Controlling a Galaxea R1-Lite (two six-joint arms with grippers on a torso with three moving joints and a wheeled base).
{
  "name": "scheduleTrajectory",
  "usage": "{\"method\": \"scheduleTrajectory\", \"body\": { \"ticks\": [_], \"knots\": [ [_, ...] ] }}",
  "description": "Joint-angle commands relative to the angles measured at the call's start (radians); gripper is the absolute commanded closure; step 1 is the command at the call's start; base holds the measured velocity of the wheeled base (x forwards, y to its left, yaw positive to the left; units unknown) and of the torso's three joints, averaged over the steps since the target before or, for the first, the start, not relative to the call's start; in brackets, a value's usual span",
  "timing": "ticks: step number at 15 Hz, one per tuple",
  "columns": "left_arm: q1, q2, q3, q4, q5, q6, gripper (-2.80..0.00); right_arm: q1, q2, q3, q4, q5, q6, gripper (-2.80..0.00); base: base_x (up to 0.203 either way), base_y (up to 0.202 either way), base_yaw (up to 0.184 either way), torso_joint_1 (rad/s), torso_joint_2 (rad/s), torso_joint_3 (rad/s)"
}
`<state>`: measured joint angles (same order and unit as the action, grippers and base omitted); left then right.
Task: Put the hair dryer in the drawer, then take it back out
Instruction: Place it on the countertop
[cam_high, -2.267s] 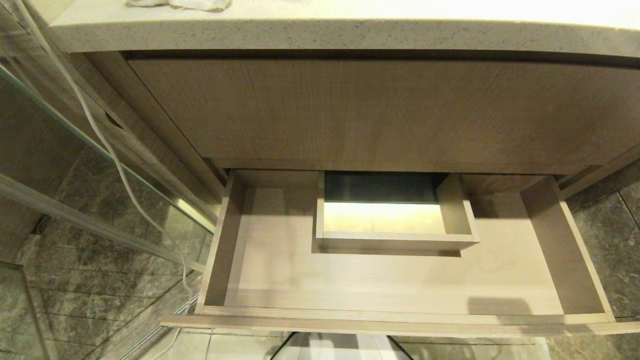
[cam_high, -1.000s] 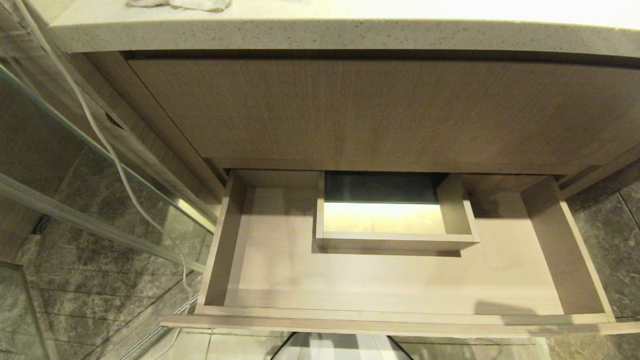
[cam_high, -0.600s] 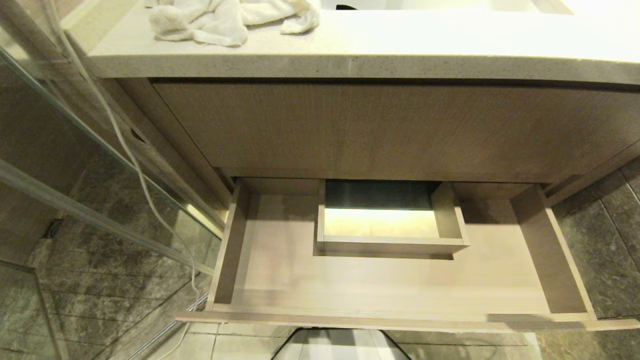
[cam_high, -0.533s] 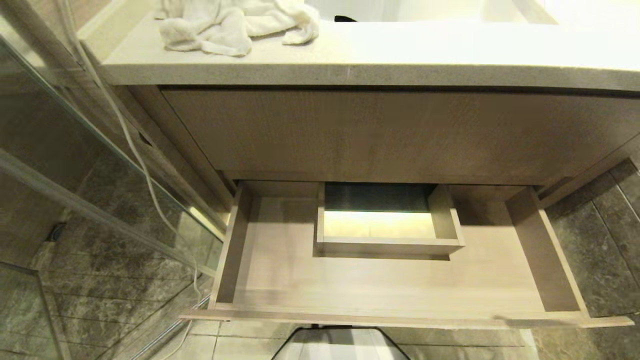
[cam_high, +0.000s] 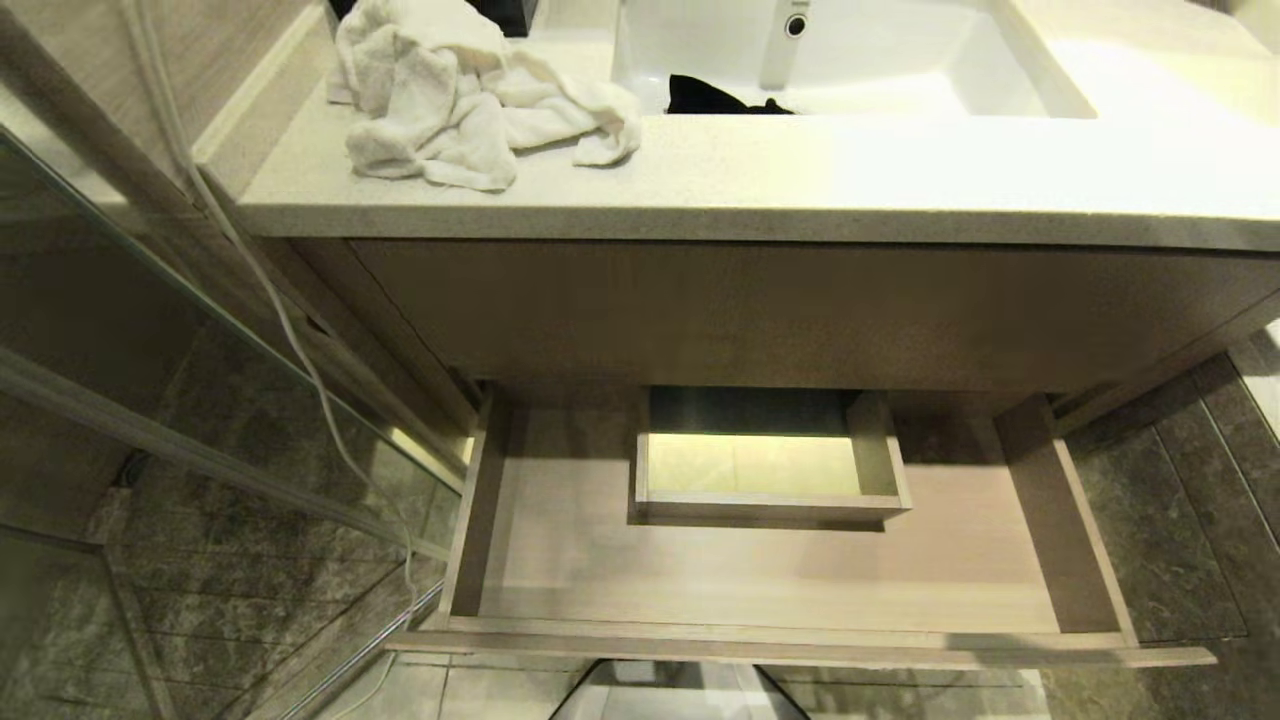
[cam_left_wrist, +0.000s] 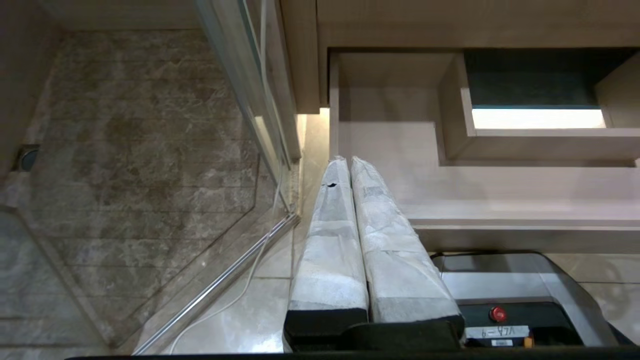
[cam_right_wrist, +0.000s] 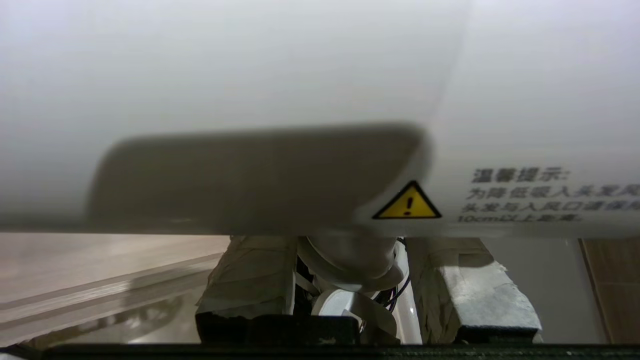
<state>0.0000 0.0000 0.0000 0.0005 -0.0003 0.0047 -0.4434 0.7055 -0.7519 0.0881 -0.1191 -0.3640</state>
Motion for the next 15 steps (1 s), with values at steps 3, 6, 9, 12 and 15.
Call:
{"method": "scheduleTrajectory", "body": {
  "ticks": [3,6,9,12,15],
  "knots": [
    [0.000,0.000,0.002,0.001,0.000,0.000,0.00,0.000,0.005,0.003,-0.005,-0.001,-0.003,0.00,0.000,0.000,0.000,0.340,-0.59,-0.255],
    [0.000,0.000,0.002,0.001,0.000,0.000,0.00,0.000,0.011,0.000,-0.004,0.001,-0.006,0.00,0.000,0.000,0.000,0.298,-0.52,-0.239],
    [0.000,0.000,0.002,0.001,0.000,0.000,0.00,0.000,0.014,0.000,-0.005,-0.001,-0.004,0.00,0.000,0.000,0.000,0.213,-0.38,-0.168],
    [0.000,0.000,0.002,0.001,0.000,0.000,0.00,0.000,0.031,-0.003,0.001,-0.002,-0.013,0.00,0.000,0.000,0.000,0.153,-0.27,-0.122],
    [0.000,0.000,0.002,0.001,0.000,0.000,0.00,-0.001,0.046,-0.014,0.010,-0.007,-0.018,0.00,0.000,0.000,0.000,0.004,-0.01,-0.008]
  ]
}}
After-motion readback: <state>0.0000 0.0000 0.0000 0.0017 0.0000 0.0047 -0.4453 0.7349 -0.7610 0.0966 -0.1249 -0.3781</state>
